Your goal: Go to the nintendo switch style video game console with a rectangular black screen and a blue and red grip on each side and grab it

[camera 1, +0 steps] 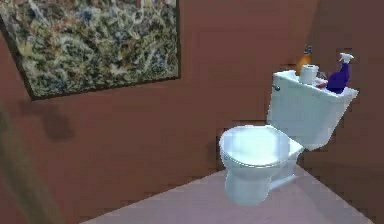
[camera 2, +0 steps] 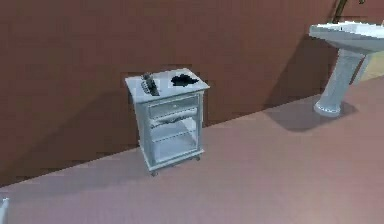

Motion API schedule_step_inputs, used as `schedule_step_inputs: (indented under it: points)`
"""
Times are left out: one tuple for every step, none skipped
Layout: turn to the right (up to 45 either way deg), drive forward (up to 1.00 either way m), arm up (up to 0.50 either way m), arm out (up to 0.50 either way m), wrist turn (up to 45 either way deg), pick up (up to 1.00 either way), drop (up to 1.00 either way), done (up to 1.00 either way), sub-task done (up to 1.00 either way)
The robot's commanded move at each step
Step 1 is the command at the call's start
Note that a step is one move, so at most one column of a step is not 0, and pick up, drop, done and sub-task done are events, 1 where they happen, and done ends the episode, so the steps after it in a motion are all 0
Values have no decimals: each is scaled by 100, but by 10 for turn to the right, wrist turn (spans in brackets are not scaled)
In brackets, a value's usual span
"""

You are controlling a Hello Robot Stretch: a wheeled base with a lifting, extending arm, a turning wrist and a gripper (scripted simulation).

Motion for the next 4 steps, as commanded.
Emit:
schedule_step_inputs:
  points:
    - [0,30,0,0,0,0,0,0,0]
    - [-450,0,0,0,0,0,0,0,0]
    - [-180,0,0,0,0,0,0,0,0]
    - [0,40,0,0,0,0,0,0,0]
